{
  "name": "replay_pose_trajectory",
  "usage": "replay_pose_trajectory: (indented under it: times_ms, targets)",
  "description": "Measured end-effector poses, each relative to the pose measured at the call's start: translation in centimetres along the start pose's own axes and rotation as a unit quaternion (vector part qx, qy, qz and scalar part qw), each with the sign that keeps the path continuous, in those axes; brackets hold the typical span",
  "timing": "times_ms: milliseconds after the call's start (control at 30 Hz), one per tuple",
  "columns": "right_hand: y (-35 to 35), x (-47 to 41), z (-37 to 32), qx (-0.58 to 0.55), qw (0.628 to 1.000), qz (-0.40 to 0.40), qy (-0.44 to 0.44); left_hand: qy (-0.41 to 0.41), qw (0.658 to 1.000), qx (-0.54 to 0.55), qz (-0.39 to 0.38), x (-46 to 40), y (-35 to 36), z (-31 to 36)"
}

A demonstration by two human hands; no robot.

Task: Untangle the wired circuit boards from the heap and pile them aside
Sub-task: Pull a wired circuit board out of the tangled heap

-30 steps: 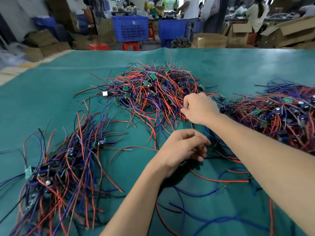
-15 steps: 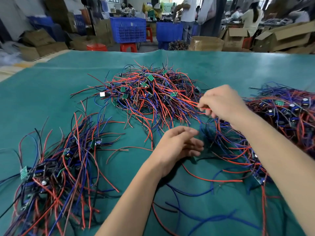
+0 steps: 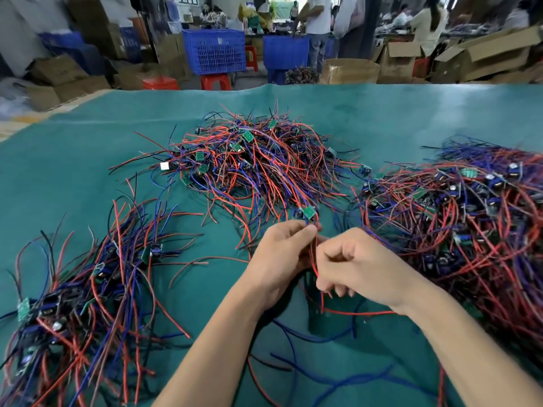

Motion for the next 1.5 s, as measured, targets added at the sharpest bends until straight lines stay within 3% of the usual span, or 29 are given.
replay_pose_trajectory:
  times_ms: [67, 100, 167, 233, 300, 467, 600, 700, 800, 933, 1000, 1100, 1133, 1233, 1367, 1500]
  targets:
    - [1.0, 0.5, 0.0, -0.016, 0.998, -0.059, 0.005, 0.011, 1.0, -0.018, 0.004, -0.1, -0.2, 0.0]
    - [0.8, 0.3, 0.0, -0.027, 0.999, -0.045, 0.002, 0.022, 0.999, -0.039, 0.009, -0.1, -0.3, 0.0]
    - [-1.9, -0.3, 0.4, -0.033, 0.995, 0.094, -0.013, 0.046, 0.996, -0.078, 0.009, -0.1, -0.2, 0.2]
    - [-5.8, 0.2, 1.0, 0.003, 0.96, 0.278, -0.034, 0.048, 0.996, -0.072, 0.006, 0.0, 0.0, 0.0]
    - [-7.2, 0.7, 1.6, 0.064, 0.935, 0.346, -0.033, 0.053, 0.996, -0.077, 0.007, 0.1, 0.2, 0.1]
    - [-6.5, 0.1, 2.3, 0.143, 0.927, 0.343, -0.041, 0.094, 0.985, -0.141, 0.015, 0.4, 0.1, 0.6]
    - [-9.0, 1.1, 3.4, -0.021, 0.909, 0.415, -0.006, 0.113, 0.979, -0.074, 0.15, 0.0, -2.5, 1.3]
    - [-9.6, 1.3, 3.7, -0.184, 0.891, 0.416, 0.012, 0.187, 0.946, -0.161, 0.212, 0.4, -3.8, 2.8]
    - [-8.3, 0.6, 3.9, -0.34, 0.874, 0.346, 0.03, 0.241, 0.904, -0.284, 0.212, 1.3, -3.1, 4.0]
    - [-6.4, -0.2, 3.3, -0.381, 0.89, 0.246, 0.048, 0.291, 0.827, -0.421, 0.233, 2.1, -2.1, 4.9]
    - [-5.8, -0.5, 3.1, -0.357, 0.903, 0.235, 0.052, 0.278, 0.847, -0.393, 0.225, 2.0, -2.2, 4.9]
    - [-5.2, -0.5, 2.8, -0.312, 0.917, 0.246, 0.035, 0.181, 0.95, -0.233, 0.104, 1.1, -1.0, 3.0]
    - [-4.7, -0.6, 2.8, -0.326, 0.916, 0.233, 0.035, 0.156, 0.966, -0.197, 0.061, 1.1, -0.2, 2.6]
    - [-2.9, -0.9, 2.4, -0.406, 0.894, 0.183, 0.042, 0.142, 0.976, -0.165, -0.001, 1.3, 1.0, 2.4]
    - [-1.7, -0.9, 1.7, -0.451, 0.879, 0.149, 0.042, 0.127, 0.985, -0.117, -0.012, 1.2, 0.8, 2.4]
    - [-2.7, -0.7, 1.6, -0.403, 0.893, 0.197, 0.032, 0.096, 0.993, -0.068, -0.031, 1.1, 0.9, 1.9]
Point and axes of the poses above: each hand's wrist, its own x-axis away from the middle knuckle, its own y-axis out of the palm, z = x × y, the point moved 9 cm from there along -x, towards the middle knuckle, and after that the axes turned 5 degrees about z, right-handed, at the moved point
